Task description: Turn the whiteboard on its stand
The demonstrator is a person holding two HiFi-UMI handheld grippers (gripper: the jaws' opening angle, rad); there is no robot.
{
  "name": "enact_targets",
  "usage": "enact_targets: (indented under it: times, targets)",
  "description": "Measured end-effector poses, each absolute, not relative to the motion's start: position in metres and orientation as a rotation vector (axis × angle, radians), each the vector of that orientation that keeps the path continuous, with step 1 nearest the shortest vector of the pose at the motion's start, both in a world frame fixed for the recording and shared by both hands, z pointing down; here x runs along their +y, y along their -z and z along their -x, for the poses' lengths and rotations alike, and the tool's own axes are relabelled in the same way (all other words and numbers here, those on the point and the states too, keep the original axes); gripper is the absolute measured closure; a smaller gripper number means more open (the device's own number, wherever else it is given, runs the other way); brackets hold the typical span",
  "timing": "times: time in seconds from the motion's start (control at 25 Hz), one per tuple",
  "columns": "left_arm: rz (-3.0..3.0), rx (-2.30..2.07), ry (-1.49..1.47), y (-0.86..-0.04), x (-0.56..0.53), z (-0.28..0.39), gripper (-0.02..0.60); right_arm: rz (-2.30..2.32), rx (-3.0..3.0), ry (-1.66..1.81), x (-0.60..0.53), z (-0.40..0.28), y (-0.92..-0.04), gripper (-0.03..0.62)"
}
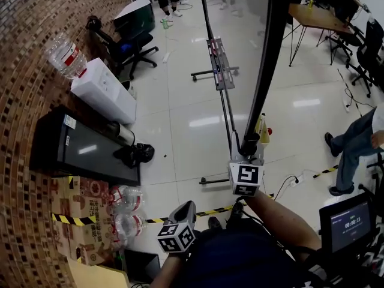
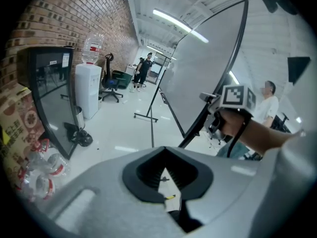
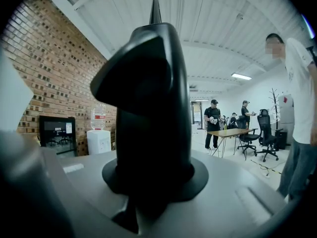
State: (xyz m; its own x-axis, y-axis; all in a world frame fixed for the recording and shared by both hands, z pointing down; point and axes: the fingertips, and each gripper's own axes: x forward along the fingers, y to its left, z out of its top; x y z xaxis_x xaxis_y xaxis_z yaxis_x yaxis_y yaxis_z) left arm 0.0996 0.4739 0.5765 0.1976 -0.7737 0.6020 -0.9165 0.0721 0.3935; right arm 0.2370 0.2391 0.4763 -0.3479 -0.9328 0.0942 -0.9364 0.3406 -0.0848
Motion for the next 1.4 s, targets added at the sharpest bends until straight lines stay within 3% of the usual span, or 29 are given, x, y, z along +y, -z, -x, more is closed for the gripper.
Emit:
enact_targets:
  times: [0.72, 1.04, 1.4]
  targets:
    - [-1.740, -1.528, -0.213, -0.588, 0.542, -0.086, 0.575, -1.765, -2.569, -0.167, 0.317, -0.236, -0.462, 0.482]
    - [-1.795, -1.520, -0.289, -0.566, 0.544, -0.148, 0.575, -1.720, -2.519, -0.135, 0.348, -0.260, -0.468, 0.474]
    - [-1.659, -1.572, -0.315, -0.600, 0.592, -0.148, 0.575, -1.723, -2.582, -0.164, 0.369, -0.260, -0.476, 0.461]
